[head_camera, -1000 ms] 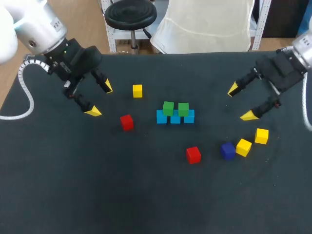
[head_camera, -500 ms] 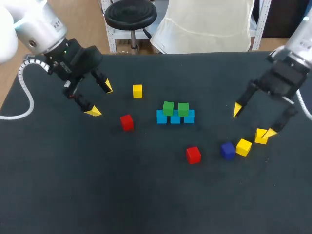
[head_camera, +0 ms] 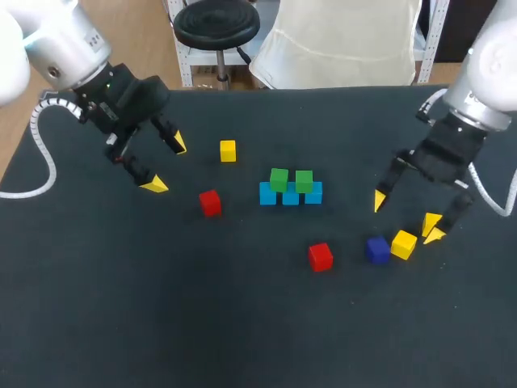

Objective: Place the blue cubes, place green cubes on the blue cubes, place the yellow cubes on the green cubes, then place the red cubes on the yellow cubes, and place purple cube on the red cubes.

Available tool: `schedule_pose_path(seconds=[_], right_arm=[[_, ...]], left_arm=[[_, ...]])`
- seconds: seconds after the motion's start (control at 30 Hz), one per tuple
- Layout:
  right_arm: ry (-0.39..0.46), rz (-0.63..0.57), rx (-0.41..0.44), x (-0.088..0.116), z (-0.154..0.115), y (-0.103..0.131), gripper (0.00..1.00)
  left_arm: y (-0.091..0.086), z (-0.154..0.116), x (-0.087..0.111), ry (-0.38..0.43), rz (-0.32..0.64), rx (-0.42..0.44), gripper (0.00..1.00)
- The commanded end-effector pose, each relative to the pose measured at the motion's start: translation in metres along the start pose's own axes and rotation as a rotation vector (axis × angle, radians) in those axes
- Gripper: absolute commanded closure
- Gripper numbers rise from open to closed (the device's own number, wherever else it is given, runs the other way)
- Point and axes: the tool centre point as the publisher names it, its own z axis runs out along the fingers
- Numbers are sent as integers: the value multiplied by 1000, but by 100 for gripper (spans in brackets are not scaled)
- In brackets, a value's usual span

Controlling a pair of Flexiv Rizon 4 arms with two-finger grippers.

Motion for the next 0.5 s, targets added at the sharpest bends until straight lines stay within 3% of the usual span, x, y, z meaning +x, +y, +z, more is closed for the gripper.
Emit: schedule_pose_path(seconds=[0.03, 0.5], right_arm=[[0, 11, 42, 3, 5, 13, 0], [-27, 3, 27, 18, 10, 18, 0]], left_arm=[[0, 0, 1, 0, 2, 0, 0], [0, 0, 1, 0, 2, 0, 0]])
